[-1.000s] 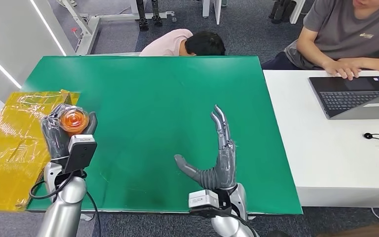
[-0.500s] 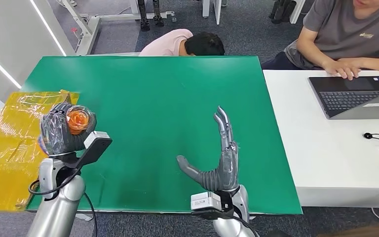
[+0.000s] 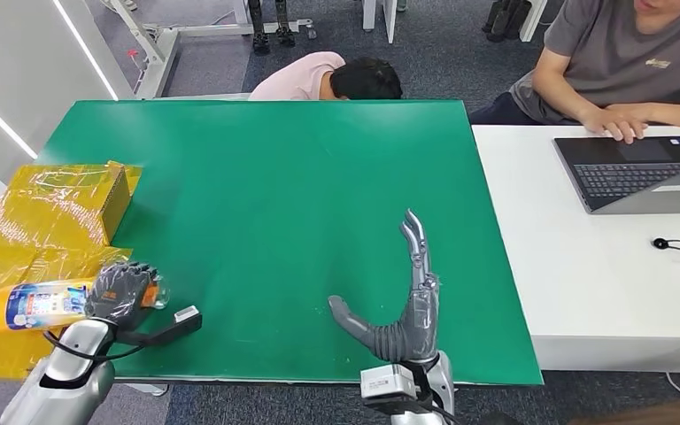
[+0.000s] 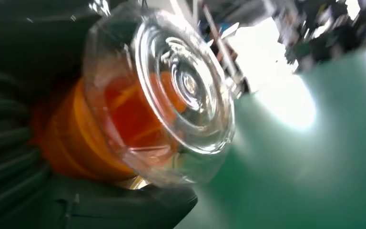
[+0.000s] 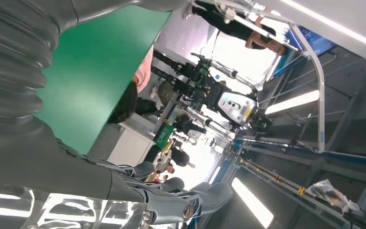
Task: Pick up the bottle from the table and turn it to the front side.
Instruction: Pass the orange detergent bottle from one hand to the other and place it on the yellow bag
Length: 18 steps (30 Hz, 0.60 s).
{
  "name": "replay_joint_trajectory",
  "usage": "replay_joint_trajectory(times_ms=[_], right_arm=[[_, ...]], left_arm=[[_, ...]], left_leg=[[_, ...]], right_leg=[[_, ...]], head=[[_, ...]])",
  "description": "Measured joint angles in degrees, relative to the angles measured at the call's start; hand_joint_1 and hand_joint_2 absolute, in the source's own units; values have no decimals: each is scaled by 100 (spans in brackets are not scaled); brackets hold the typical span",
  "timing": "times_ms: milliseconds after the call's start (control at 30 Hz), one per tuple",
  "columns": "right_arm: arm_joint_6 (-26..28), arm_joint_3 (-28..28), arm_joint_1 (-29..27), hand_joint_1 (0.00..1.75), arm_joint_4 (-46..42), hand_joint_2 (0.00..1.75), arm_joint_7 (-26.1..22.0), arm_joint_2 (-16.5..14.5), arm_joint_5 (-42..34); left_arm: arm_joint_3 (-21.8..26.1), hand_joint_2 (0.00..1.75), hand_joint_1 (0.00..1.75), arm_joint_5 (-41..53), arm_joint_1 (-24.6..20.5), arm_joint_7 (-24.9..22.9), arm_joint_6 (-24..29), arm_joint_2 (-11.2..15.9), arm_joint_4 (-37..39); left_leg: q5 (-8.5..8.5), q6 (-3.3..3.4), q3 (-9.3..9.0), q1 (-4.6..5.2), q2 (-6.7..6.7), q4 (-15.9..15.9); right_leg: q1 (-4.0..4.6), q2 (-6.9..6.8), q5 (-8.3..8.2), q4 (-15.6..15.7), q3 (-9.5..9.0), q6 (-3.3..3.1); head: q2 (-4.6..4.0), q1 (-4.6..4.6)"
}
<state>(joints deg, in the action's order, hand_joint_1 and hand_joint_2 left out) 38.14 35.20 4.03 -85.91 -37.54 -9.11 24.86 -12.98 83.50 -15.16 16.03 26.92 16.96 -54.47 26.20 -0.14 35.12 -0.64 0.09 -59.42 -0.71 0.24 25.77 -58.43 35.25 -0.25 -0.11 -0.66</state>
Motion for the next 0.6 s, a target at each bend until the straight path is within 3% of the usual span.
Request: replay_joint_trajectory(times_ms=[167, 400, 600], right_arm=[[-125, 13, -71, 0, -53, 175, 50, 2, 69], [-262, 37, -59, 0, -59, 175, 50, 2, 26], [-467, 97, 132, 0, 49, 175, 108, 2, -61]], left_arm=[[-53, 175, 175, 52, -171, 41, -97, 288, 429], [-107, 175, 175, 112, -301, 186, -306, 418, 644], [-413, 175, 175, 486, -882, 399, -685, 495, 1283]], left_leg=[[4, -7, -12, 0, 1, 2], [1, -17, -33, 0, 2, 4], [7, -30, -108, 6, -16, 29]], right_leg=[[-1, 0, 2, -2, -8, -4], [-1, 2, 4, -13, -24, -10], [-6, -24, 26, -12, -98, -32]], head=[[0, -1], [0, 0], [0, 0]])
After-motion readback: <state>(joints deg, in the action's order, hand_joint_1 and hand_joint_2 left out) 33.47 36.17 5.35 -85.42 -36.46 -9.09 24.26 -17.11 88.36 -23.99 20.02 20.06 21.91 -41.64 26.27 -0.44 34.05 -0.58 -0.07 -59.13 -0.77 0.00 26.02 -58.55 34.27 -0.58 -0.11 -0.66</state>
